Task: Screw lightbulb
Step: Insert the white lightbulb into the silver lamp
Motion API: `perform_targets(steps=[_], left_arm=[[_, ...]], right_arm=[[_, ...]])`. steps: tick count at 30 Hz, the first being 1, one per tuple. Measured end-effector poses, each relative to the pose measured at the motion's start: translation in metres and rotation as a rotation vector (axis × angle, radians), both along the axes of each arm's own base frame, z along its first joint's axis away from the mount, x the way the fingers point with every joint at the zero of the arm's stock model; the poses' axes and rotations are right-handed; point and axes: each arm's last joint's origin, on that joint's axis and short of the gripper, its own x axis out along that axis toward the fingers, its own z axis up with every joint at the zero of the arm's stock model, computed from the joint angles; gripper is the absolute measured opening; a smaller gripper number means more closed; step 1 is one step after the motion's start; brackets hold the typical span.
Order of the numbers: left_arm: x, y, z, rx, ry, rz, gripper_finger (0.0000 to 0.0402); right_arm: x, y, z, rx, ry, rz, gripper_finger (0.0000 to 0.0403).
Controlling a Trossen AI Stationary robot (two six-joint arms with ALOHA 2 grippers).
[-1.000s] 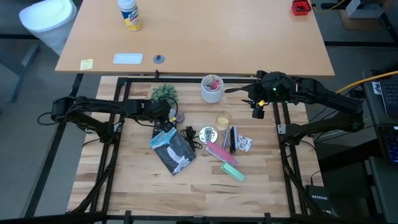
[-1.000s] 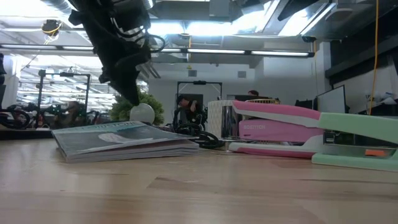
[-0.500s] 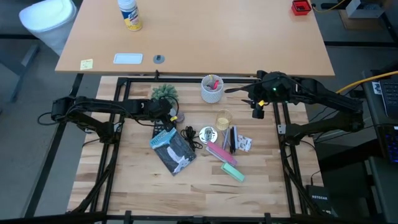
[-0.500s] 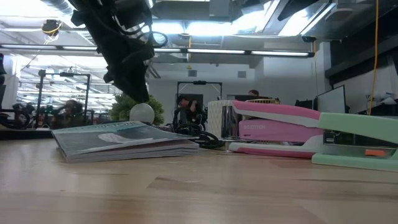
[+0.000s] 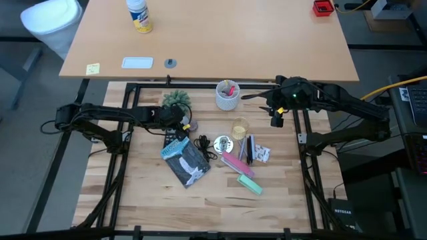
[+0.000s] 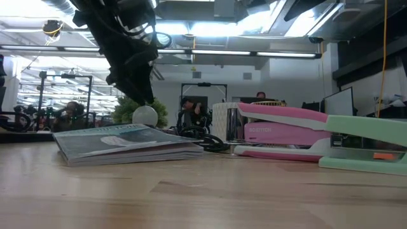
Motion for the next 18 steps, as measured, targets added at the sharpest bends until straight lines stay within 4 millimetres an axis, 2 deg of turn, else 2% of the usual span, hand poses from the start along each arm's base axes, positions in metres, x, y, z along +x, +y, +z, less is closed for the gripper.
perform_targets(steps=[6, 13, 18], left_arm=[[-0.002, 0.0, -0.001, -0.06, -0.023, 0.094, 0.0229], [-0.018, -0.006, -0.01, -0.156, 0.155, 0.098, 0.0226], [-0.017, -0.004, -0.011, -0.146, 0.134, 0.108, 0.0227]], right_arm=[[0.0, 0.0, 0.0, 0.0, 0.0, 0.0, 0.02], [0.0, 0.0, 0.0, 0.0, 0.0, 0.0, 0.02], [0.0, 0.0, 0.0, 0.0, 0.0, 0.0, 0.02]])
